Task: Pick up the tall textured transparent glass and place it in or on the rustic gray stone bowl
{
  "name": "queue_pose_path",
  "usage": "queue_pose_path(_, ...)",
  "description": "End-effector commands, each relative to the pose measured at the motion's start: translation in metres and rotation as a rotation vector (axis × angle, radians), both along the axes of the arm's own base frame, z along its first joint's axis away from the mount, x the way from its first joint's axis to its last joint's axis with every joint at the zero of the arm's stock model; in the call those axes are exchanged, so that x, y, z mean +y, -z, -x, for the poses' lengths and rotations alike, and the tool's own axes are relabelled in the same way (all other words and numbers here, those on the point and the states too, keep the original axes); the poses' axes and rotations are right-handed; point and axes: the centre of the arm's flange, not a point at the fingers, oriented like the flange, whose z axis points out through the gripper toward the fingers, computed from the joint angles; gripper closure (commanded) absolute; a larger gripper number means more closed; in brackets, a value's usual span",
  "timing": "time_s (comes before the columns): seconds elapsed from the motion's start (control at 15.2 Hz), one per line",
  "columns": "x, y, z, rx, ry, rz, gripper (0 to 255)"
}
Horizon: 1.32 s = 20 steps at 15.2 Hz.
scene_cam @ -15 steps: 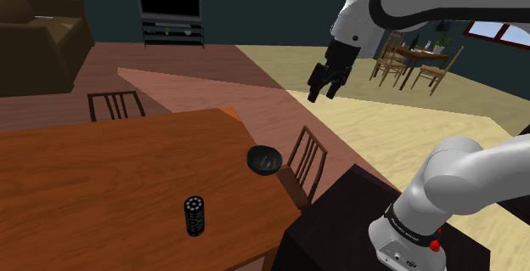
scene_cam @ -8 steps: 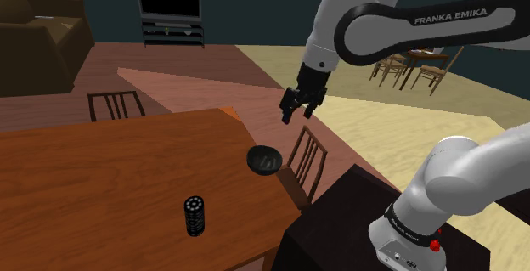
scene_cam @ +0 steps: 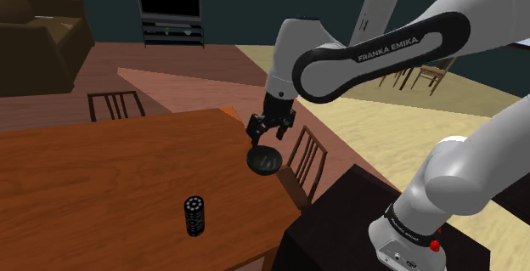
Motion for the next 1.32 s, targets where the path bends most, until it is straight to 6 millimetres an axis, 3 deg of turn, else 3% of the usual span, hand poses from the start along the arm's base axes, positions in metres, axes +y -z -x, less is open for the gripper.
queue_pose_path(0.0, 0.019, 0.019, -0.005, 0.003, 0.010, 0.004, 0)
queue_pose_path(1.25, 0.183, 0.200, -0.085, 0.042, 0.096, 0.052, 0)
